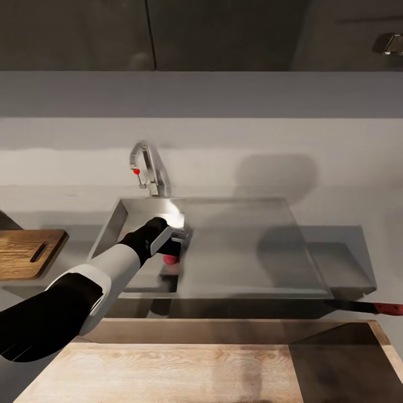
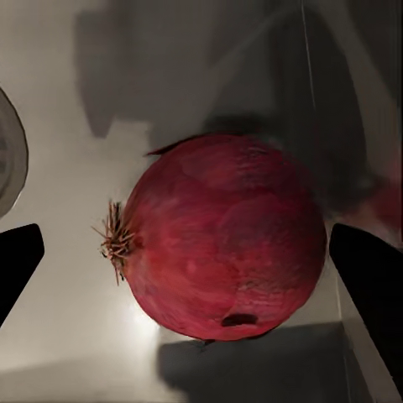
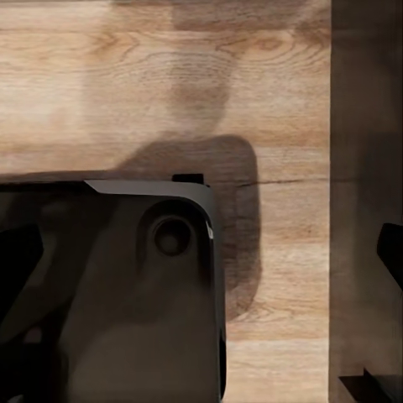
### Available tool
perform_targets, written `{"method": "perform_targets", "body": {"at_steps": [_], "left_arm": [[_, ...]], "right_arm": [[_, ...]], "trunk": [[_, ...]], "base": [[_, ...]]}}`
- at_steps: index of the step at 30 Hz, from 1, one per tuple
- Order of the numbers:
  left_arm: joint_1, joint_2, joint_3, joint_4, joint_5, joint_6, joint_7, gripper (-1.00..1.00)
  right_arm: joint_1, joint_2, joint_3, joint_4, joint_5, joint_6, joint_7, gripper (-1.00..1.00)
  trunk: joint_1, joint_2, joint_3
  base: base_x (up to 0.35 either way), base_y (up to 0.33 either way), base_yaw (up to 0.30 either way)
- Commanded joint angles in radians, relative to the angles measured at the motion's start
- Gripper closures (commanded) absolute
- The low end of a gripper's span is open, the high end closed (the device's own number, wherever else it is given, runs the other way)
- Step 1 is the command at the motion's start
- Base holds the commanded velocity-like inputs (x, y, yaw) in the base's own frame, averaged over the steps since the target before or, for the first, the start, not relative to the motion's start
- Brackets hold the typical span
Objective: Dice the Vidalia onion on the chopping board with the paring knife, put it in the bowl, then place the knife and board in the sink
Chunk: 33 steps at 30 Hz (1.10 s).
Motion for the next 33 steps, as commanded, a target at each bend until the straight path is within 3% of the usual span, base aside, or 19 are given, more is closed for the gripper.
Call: {"method": "perform_targets", "body": {"at_steps": [1, 23, 33], "left_arm": [[-0.001, 0.000, -0.002, -0.001, 0.026, 0.000, 0.008, -1.00], [0.007, 0.001, -0.002, 0.000, 0.026, 0.000, 0.008, -1.00], [0.007, 0.002, -0.002, 0.000, 0.026, -0.001, 0.009, -1.00]], "right_arm": [[-0.001, -0.001, -0.009, 0.001, 0.006, -0.003, 0.006, -1.00], [-0.001, 0.000, -0.009, 0.001, 0.006, -0.003, 0.006, -1.00], [-0.001, -0.003, -0.007, 0.001, 0.011, -0.003, 0.010, -1.00]], "trunk": [[0.001, -0.002, -0.003], [0.001, -0.002, -0.037], [0.001, -0.002, -0.040]], "base": [[0.080, -0.075, 0.000], [0.006, -0.005, 0.000], [0.000, 0.000, 0.000]]}}
